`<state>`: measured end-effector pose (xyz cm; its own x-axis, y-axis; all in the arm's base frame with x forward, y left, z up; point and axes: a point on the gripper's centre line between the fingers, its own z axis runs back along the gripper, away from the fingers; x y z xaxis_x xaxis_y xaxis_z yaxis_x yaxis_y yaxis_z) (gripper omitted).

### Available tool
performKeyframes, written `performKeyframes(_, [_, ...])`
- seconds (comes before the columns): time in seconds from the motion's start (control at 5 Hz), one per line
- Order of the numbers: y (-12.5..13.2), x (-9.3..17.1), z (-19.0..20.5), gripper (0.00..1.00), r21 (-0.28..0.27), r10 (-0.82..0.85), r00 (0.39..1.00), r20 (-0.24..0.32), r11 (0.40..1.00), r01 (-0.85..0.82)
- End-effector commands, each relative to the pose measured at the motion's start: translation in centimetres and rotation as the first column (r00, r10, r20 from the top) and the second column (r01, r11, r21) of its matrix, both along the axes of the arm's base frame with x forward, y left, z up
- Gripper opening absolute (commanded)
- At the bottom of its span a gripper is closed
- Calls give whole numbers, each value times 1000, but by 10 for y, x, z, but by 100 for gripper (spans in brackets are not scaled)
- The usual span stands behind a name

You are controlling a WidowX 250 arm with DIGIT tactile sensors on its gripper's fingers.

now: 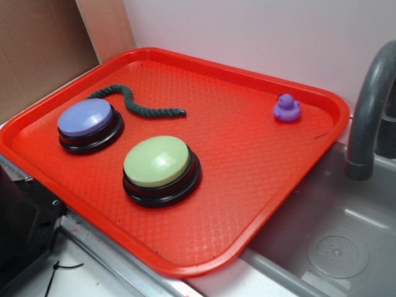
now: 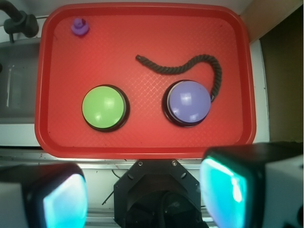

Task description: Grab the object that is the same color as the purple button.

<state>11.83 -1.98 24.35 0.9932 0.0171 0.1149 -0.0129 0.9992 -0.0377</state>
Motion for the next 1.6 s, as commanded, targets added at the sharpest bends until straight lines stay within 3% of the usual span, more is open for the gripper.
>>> performKeyframes(0.0, [0, 0, 0, 100, 0, 0, 1000, 0, 1000, 0])
performKeyframes(0.4, [-6, 11, -9, 100, 43, 29, 998, 60, 999, -32])
performKeyframes(0.6, [-14, 25, -19, 100, 27, 87, 988, 130, 996, -91])
performKeyframes(0.8, [-31, 45, -33, 100, -25, 205, 949, 239, 978, -205])
performKeyframes(1.2, [-54, 96, -67, 100, -18, 285, 917, 278, 956, -292])
performKeyframes(1.4, [-64, 122, -84, 100, -41, 286, 902, 323, 957, -288])
